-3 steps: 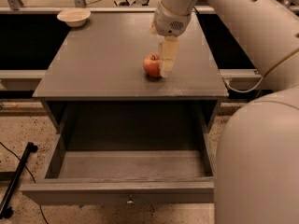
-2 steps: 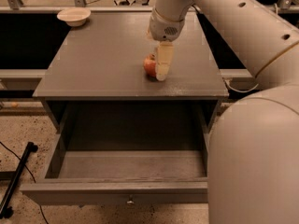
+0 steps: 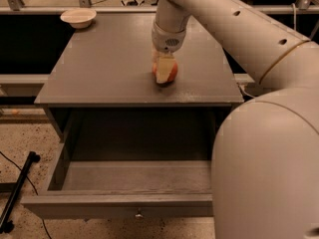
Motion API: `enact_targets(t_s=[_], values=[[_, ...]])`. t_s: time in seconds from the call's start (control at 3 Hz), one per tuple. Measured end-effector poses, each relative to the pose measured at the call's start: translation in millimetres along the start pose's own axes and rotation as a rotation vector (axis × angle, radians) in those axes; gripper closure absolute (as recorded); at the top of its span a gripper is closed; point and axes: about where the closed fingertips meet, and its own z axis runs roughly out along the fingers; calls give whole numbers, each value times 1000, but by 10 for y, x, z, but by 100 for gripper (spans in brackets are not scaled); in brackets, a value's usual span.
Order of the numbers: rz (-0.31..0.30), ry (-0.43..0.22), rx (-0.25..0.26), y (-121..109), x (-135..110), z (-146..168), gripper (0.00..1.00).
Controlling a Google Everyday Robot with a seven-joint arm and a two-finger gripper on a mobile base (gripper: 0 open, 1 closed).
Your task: Place apple into top drawer
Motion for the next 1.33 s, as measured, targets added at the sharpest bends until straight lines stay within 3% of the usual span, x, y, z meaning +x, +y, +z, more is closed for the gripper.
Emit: enact_targets(t_s=[0.33,0.67,1.0,1.33], values=[[-13,22,11,13,7,21,72],[-45,-21,35,115,-48,-246,95],[-88,-132,73,470,-160,-821,100],[-85,-124,68,420,-170,-732,100]])
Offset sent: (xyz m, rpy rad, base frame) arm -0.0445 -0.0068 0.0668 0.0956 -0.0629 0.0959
